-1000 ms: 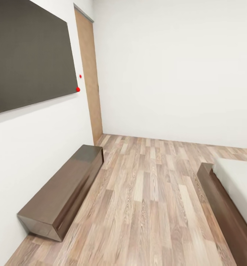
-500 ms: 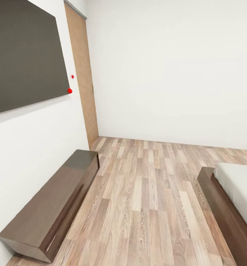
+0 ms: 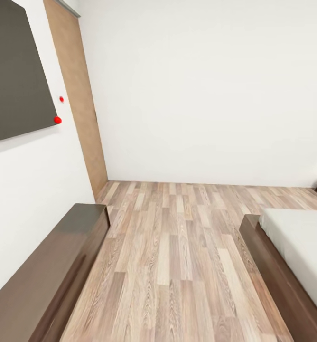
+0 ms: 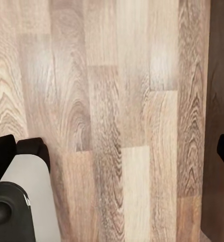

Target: In the bedroom, move the book from the bed onto either nightstand, and place the two sandals side by side next to the bed.

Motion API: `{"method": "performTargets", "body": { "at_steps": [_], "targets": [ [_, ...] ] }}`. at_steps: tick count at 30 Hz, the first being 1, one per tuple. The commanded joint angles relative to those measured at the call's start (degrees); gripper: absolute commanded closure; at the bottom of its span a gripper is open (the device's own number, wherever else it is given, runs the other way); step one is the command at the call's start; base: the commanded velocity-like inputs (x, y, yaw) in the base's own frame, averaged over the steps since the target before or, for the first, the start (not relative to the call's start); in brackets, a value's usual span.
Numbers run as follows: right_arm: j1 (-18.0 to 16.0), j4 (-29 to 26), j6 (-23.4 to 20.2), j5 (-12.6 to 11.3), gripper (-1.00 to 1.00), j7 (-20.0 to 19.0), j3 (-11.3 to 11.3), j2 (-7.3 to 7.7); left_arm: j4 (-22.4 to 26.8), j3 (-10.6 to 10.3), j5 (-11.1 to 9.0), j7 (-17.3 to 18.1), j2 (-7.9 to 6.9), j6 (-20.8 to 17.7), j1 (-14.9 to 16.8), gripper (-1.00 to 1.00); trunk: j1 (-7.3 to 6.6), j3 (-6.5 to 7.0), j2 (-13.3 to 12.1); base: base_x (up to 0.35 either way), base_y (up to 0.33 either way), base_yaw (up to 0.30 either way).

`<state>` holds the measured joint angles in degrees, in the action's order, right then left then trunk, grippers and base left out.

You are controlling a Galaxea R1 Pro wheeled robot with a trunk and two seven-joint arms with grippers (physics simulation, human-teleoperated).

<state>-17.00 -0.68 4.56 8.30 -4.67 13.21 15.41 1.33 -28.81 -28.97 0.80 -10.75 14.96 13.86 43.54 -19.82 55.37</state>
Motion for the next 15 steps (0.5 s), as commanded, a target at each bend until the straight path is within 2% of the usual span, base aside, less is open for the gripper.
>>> {"method": "performTargets", "body": {
  "at_steps": [1,10,15],
  "targets": [
    [-0.1,0.1,0.2,0.6,-1.00,-0.2,0.5,0.03,0.0,-0.5,-0.6,0.1,0.00,0.2,0.0,-1.00,0.04,-0.06,0.0,0.336,-0.033,-0.107],
    [-0.1,0.1,0.2,0.6,-1.00,-0.2,0.5,0.01,0.0,-0.5,-0.6,0.1,0.02,0.2,0.0,-1.00,0.04,-0.06,0.0,0.335,-0.015,-0.045],
    [0.0,0.1,0.2,0.6,-1.00,-0.2,0.5,0.01,0.0,-0.5,-0.6,0.1,0.03,0.2,0.0,-1.00,0.04,-0.06,0.0,0.337,-0.003,-0.140]
  ]
}}
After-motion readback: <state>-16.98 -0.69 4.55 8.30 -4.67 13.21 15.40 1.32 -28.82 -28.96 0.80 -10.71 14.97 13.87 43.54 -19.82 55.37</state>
